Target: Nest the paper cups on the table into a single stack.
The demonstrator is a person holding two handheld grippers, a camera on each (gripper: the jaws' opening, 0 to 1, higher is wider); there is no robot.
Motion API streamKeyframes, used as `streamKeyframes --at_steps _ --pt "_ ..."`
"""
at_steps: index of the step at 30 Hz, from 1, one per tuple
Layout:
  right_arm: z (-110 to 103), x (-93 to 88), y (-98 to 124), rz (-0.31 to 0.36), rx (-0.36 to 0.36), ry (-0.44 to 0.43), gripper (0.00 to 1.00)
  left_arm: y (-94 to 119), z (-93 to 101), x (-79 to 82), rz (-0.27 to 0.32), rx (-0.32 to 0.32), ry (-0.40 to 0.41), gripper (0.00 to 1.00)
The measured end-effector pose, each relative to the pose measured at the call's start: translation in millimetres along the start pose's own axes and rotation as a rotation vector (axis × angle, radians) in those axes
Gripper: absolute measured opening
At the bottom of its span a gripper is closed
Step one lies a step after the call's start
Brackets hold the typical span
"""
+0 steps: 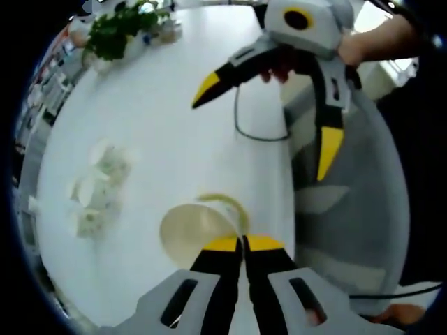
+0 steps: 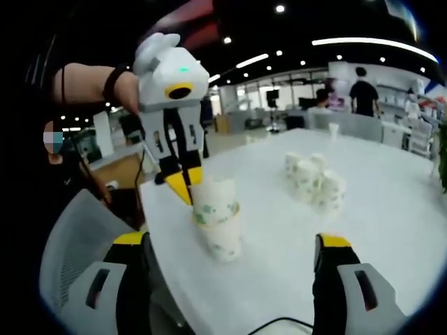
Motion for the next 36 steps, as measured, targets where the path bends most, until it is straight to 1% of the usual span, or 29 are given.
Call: streamKeyframes --at_steps 4,7,20,22,25,27,29,36 --pt "0 0.0 -1 0.003 0.004 -0.006 0.96 -2 0.6 0.1 -0.005 -0.011 -0.003 0.0" --pt "1 -0.3 -1 0.001 0.005 -0.005 0.95 -3 -1.5 0.5 -0.004 -0.003 -0.012 0.0" --pt "4 0.0 -4 0.008 0.011 -0.02 0.95 -7 -3.2 0.8 0.001 -0.036 -0.011 0.01" --pt "4 0.3 -4 0.009 0.013 -0.022 0.95 -8 -3.2 0.1 -0.001 -0.046 0.008 0.02" --pt "6 -0.3 -4 0.007 0.012 -0.023 0.95 -9 -3.4 0.7 0.005 -0.048 -0.003 0.04" --pt "7 -1.2 -4 0.011 0.01 -0.027 0.95 -10 -3.8 1.0 0.008 -0.053 0.012 0.06" --pt "7 -2.5 -4 0.01 0.011 -0.034 0.95 -11 -4.3 1.2 0.009 -0.051 0.01 0.08" --pt "6 -4.9 -5 0.011 0.014 -0.044 0.95 -13 -1.9 3.7 0.038 -0.064 0.03 0.14"
Point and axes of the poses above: the point that each gripper's makers call its tool centre point, and the gripper's own axes: y roughly backward along the fingers, z roughly to its right, x roughly out of its top, the point moved 9 cm from there along y, roughly backward along the fingers, and after that the axes turned 11 degrees about -y, right-handed, at the moved point
